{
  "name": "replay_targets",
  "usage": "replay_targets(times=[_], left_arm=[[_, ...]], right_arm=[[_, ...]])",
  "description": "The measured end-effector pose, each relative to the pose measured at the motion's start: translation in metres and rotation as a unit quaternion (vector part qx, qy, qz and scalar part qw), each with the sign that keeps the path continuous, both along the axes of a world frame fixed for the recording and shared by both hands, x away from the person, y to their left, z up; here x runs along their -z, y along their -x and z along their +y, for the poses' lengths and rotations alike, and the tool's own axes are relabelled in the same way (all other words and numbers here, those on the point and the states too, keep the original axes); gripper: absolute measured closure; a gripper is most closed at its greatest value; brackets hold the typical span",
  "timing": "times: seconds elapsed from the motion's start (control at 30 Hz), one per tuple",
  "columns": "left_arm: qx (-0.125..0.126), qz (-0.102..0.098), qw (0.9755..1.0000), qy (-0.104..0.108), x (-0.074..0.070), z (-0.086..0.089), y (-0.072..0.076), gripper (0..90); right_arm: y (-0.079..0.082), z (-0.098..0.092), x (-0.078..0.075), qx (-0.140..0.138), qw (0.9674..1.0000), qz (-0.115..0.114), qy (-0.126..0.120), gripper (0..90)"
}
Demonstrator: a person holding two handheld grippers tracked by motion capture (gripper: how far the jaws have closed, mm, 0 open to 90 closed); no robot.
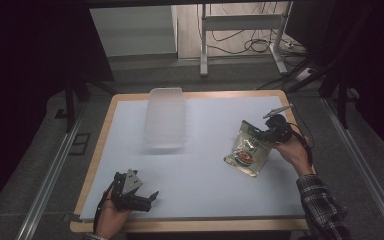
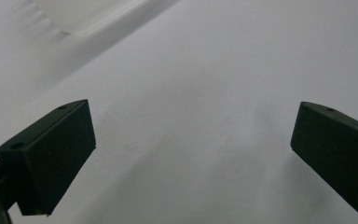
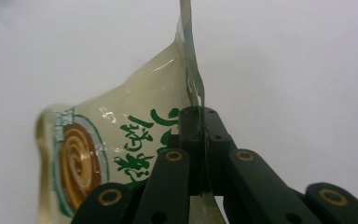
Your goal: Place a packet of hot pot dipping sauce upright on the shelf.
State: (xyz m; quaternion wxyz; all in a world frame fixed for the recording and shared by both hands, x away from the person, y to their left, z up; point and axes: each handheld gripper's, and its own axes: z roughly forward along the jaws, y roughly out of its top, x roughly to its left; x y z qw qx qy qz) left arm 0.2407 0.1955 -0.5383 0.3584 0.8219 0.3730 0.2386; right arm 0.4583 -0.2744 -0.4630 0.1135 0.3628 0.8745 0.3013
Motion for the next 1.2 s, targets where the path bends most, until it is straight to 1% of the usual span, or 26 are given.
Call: replay_targets(times=[0.07, 0.13, 0.27, 0.47, 0.73, 0.77, 0.8, 0.87, 0.97, 1.03, 1.1, 1.2], left_arm=[[-0.001, 0.000, 1.0000, 0.000, 0.000, 0.000, 0.000, 0.0], [-0.001, -0.001, 1.0000, 0.000, 0.000, 0.000, 0.000, 0.0], [0.000, 0.000, 1.0000, -0.001, 0.000, -0.001, 0.000, 0.0], [0.000, -0.001, 1.0000, -0.002, 0.000, -0.001, 0.000, 0.0], [0.001, 0.000, 1.0000, -0.003, 0.000, -0.001, 0.000, 0.0], [0.001, 0.000, 1.0000, -0.003, 0.000, -0.001, 0.000, 0.0], [0.001, 0.000, 1.0000, -0.003, 0.000, -0.001, 0.000, 0.0], [0.002, -0.001, 1.0000, -0.006, 0.000, -0.001, 0.000, 0.0], [0.002, -0.001, 1.0000, -0.007, 0.000, -0.002, 0.000, 0.0], [0.001, -0.001, 1.0000, -0.006, 0.000, -0.001, 0.000, 0.0], [0.001, 0.000, 1.0000, -0.004, 0.000, -0.001, 0.000, 0.0], [0.000, -0.002, 1.0000, -0.001, 0.000, -0.001, 0.000, 0.0]], right_arm=[[0.003, 0.000, -0.007, -0.001, 1.0000, -0.002, -0.006, 88.9], [0.005, 0.000, -0.013, 0.007, 0.9998, 0.003, -0.018, 89.0], [0.011, 0.001, -0.024, 0.002, 0.9996, 0.001, -0.029, 89.0], [0.024, 0.006, -0.041, -0.016, 0.9992, -0.013, -0.034, 88.8], [0.041, 0.017, -0.062, -0.047, 0.9979, -0.013, -0.042, 89.0], [0.041, 0.017, -0.062, -0.047, 0.9979, -0.013, -0.042, 89.0], [0.046, 0.020, -0.067, -0.055, 0.9975, -0.018, -0.042, 89.0], [0.051, 0.023, -0.071, -0.061, 0.9970, -0.025, -0.039, 89.1], [0.057, 0.027, -0.077, -0.074, 0.9958, -0.032, -0.045, 89.1], [0.060, 0.030, -0.080, -0.081, 0.9949, -0.037, -0.048, 89.1], [0.061, 0.034, -0.083, -0.085, 0.9945, -0.046, -0.041, 89.1], [0.061, 0.038, -0.088, -0.086, 0.9941, -0.054, -0.038, 89.1]])
